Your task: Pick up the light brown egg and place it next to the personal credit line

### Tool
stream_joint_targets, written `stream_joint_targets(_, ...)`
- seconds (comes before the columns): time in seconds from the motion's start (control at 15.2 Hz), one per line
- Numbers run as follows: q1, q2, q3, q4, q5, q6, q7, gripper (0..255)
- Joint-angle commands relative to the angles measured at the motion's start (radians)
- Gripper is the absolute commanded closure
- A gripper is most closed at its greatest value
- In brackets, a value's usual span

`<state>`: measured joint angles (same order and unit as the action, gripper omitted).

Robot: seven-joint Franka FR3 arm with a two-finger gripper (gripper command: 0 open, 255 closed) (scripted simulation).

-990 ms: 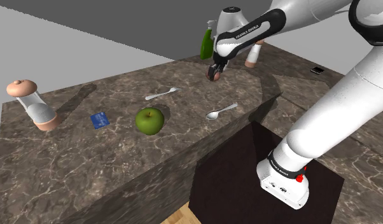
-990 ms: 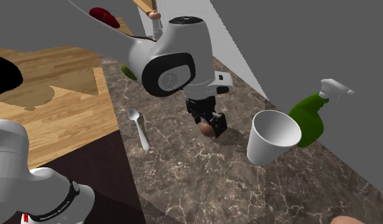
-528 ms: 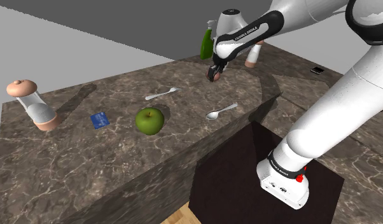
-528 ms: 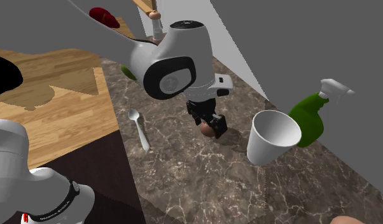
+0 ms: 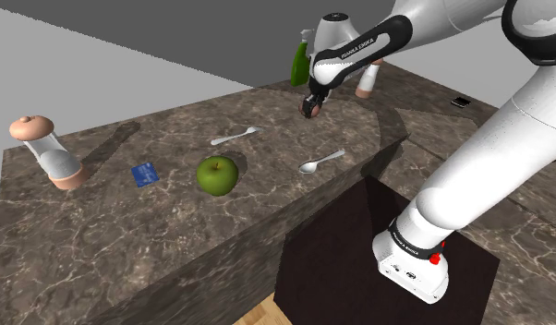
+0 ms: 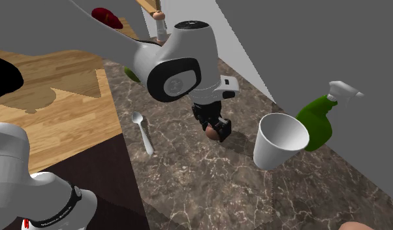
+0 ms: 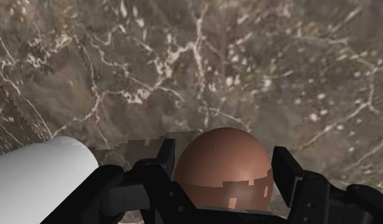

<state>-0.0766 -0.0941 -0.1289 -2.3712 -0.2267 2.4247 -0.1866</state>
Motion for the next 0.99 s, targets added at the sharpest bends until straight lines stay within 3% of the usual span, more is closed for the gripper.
stream_joint_targets(0.0,0.000,0.001,0.000,-0.001,0.000,0.000,0.000,255)
stream_joint_targets(0.92,0.006,-0.081,0.005,0.084,0.019,-0.165,-0.028,255)
